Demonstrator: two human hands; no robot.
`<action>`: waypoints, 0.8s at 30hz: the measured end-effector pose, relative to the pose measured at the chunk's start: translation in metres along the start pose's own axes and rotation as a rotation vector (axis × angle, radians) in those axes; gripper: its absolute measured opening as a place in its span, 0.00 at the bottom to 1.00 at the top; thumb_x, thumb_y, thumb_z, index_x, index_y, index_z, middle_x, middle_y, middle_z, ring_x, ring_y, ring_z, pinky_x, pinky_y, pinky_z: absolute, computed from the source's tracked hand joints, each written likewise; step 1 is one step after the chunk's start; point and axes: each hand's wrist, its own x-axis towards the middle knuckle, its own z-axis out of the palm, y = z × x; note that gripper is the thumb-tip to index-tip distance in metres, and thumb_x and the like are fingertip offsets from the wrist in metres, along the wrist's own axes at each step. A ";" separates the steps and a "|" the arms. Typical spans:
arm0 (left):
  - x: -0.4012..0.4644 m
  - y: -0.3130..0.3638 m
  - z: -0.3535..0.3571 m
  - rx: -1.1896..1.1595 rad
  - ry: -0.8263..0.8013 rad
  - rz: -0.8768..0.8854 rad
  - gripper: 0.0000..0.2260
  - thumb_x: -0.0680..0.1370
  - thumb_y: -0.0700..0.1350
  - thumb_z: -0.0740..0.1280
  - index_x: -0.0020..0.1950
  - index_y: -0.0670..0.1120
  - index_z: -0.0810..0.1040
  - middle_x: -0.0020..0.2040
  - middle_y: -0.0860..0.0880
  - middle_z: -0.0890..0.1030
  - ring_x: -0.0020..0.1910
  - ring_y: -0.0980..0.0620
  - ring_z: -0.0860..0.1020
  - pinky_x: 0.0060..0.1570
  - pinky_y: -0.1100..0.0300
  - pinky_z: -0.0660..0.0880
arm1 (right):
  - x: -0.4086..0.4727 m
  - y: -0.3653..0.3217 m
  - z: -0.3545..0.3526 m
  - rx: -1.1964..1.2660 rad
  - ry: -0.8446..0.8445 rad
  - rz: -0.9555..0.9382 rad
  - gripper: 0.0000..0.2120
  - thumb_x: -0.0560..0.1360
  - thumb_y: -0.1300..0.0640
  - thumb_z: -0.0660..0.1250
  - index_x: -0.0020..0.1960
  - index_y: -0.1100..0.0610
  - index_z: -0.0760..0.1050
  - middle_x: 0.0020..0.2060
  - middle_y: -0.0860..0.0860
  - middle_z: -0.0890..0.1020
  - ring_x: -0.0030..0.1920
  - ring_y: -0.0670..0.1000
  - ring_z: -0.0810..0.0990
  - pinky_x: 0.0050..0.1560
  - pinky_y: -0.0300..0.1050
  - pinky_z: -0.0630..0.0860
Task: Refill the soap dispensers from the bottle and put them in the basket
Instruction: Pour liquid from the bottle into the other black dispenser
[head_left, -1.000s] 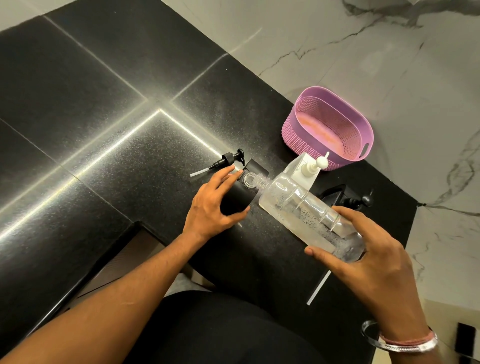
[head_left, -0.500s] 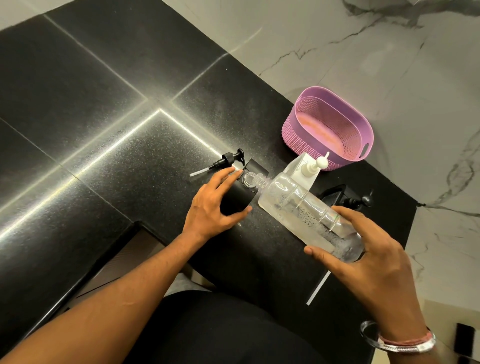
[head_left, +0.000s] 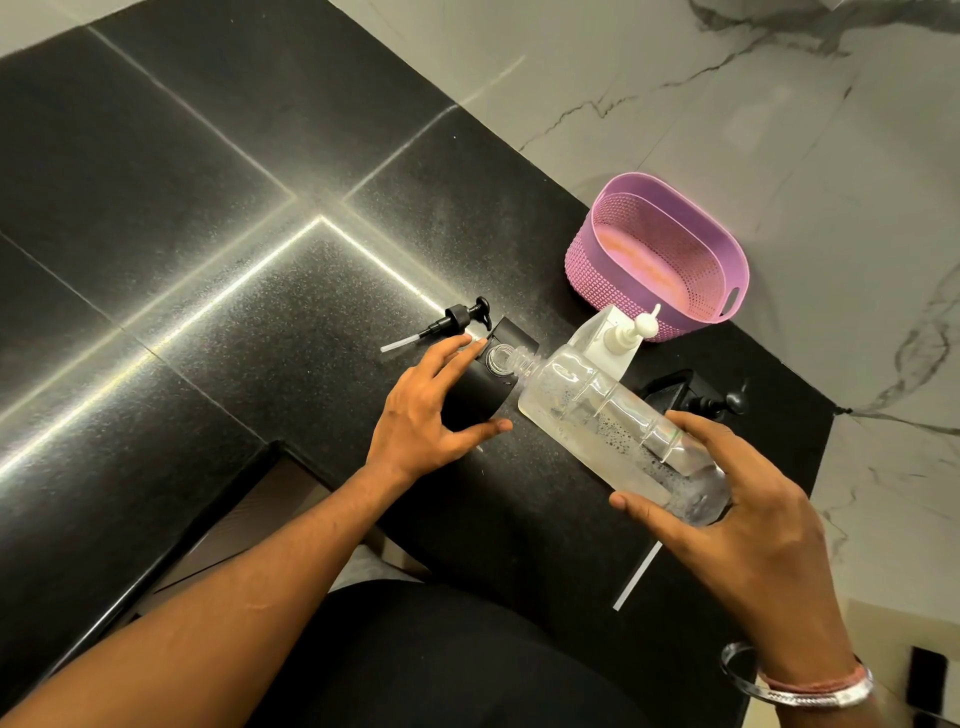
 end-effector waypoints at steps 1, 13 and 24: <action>0.000 0.000 0.000 0.000 0.001 0.000 0.43 0.72 0.72 0.73 0.80 0.50 0.70 0.78 0.53 0.71 0.72 0.50 0.76 0.68 0.47 0.76 | 0.000 0.000 0.000 0.000 0.002 0.000 0.41 0.64 0.33 0.77 0.72 0.50 0.74 0.61 0.49 0.82 0.59 0.47 0.80 0.48 0.49 0.86; -0.001 0.001 -0.001 0.008 -0.002 -0.006 0.42 0.72 0.71 0.73 0.80 0.51 0.69 0.78 0.53 0.71 0.71 0.51 0.76 0.68 0.49 0.75 | 0.001 -0.001 -0.001 0.000 0.003 -0.005 0.41 0.65 0.33 0.77 0.72 0.51 0.74 0.62 0.49 0.82 0.59 0.48 0.80 0.48 0.51 0.86; 0.000 0.002 -0.001 0.006 -0.006 -0.004 0.41 0.73 0.69 0.74 0.80 0.51 0.69 0.77 0.54 0.72 0.72 0.51 0.76 0.68 0.47 0.76 | 0.001 -0.001 -0.002 0.000 0.003 -0.004 0.41 0.64 0.33 0.77 0.72 0.51 0.74 0.63 0.49 0.82 0.59 0.47 0.80 0.49 0.50 0.86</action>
